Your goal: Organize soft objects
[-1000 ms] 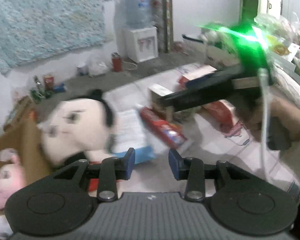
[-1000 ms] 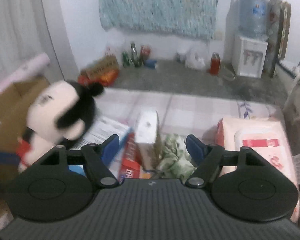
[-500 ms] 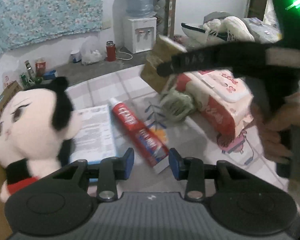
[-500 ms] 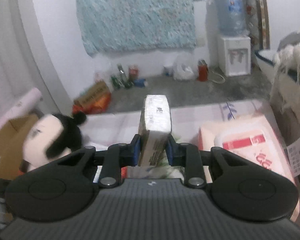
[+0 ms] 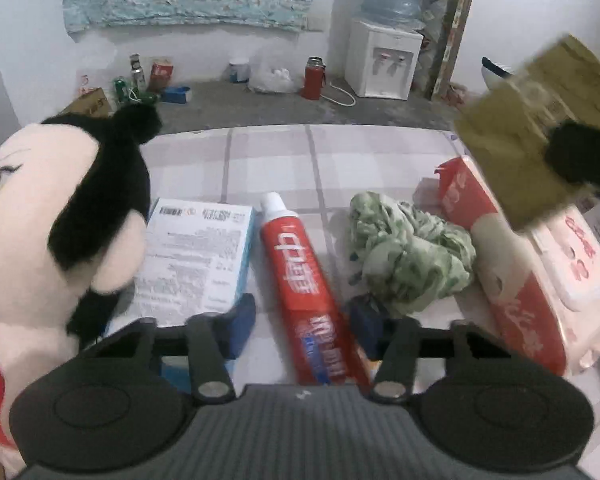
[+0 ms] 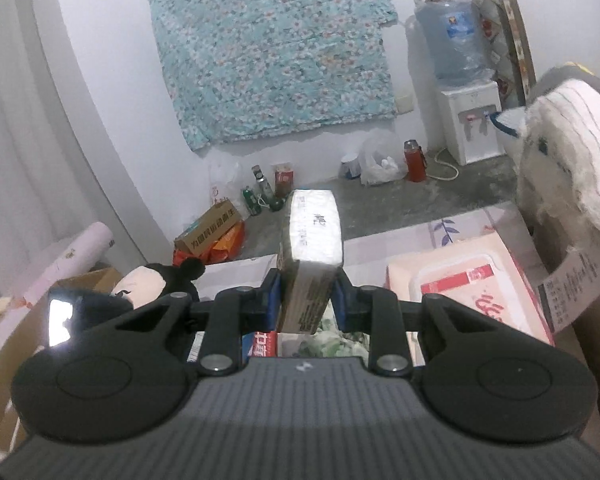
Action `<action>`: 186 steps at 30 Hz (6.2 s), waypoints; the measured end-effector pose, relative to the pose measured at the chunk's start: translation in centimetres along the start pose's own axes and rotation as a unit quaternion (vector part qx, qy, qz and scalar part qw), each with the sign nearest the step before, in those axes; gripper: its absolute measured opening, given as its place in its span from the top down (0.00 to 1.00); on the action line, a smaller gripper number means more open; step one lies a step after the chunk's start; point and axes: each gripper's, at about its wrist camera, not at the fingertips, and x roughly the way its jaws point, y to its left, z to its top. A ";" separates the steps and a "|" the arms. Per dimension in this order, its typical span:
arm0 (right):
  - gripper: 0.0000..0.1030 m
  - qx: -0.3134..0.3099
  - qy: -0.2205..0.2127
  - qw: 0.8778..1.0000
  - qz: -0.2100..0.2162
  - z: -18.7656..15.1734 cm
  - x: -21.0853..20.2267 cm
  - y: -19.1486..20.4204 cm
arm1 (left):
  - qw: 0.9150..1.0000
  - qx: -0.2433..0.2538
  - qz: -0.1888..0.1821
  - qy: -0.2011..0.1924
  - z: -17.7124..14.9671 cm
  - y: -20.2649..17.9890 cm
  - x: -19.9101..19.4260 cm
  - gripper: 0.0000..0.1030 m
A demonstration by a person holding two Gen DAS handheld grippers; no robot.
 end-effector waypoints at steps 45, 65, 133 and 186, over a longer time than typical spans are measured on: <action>0.76 -0.102 0.039 0.976 0.187 -2.0 -3.3 24.0 | 0.995 0.003 0.096 -0.014 -8.7 29.2 -24.7 0.71; 0.76 -0.363 0.181 0.899 0.166 -10.3 5.2 48.1 | 0.994 0.001 0.107 -0.017 -11.7 35.8 -21.7 0.54; 0.29 -0.116 0.064 0.988 -0.077 -3.3 1.8 10.0 | 0.970 0.232 0.009 -0.072 -3.5 8.8 -18.6 0.47; 0.30 -0.064 0.164 0.984 -0.018 -3.4 2.0 5.2 | 0.978 0.188 -0.080 -0.051 -4.5 6.4 -11.3 0.36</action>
